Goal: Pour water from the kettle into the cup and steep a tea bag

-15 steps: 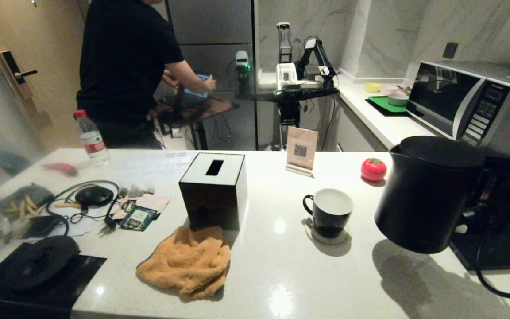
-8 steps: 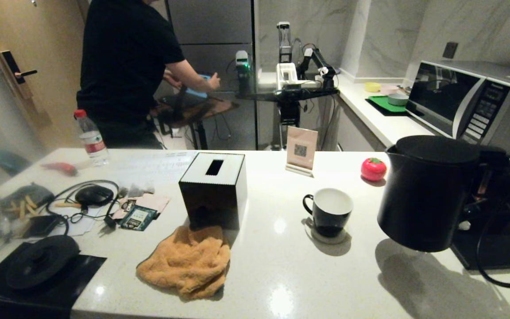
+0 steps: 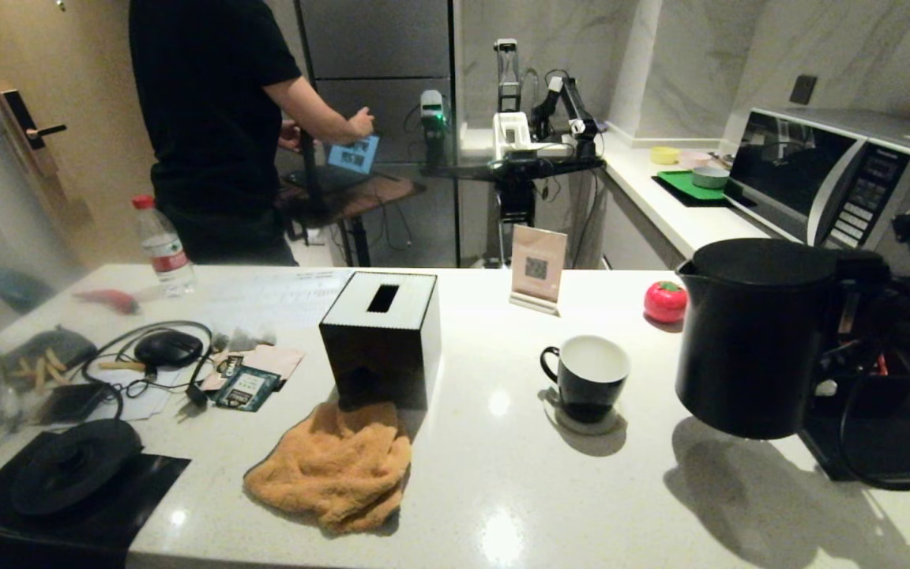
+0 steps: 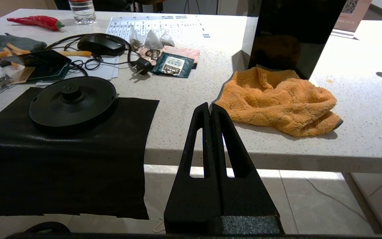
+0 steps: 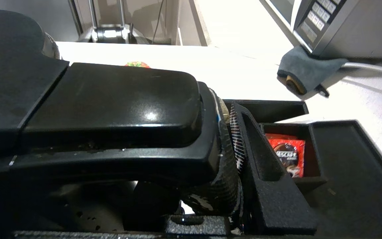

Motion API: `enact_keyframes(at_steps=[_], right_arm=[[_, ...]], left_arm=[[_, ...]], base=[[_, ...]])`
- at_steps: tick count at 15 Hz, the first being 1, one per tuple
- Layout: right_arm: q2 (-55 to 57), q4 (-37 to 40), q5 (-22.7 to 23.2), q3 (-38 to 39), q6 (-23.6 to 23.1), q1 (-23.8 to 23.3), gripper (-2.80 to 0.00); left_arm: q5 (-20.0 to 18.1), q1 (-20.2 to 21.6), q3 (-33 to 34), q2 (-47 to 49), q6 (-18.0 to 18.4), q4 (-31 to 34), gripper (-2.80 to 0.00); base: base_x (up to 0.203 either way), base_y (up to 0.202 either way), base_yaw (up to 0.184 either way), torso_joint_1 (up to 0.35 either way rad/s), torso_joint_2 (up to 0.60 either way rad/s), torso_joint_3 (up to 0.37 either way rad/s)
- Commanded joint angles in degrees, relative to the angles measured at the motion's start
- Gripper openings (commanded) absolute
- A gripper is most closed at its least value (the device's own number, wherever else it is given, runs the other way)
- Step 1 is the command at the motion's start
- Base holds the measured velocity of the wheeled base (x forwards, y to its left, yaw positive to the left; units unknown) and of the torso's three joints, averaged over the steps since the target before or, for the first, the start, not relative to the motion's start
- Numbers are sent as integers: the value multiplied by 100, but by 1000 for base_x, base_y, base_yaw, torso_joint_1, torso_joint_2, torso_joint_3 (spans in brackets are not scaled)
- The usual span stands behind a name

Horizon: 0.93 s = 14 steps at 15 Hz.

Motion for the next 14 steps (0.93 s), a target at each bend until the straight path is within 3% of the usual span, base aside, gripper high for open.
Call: enact_keyframes(at_steps=[1,14], right_arm=[[79,-50,-2,-10,-158,4,-280],[654,-80,-169,-596,-1231,610,-280]], left_arm=[[0,0,0,0,-3,2,-280],[0,0,0,0,-3,2,-280]], base=[[0,0,0,0,0,0],[0,0,0,0,0,0]])
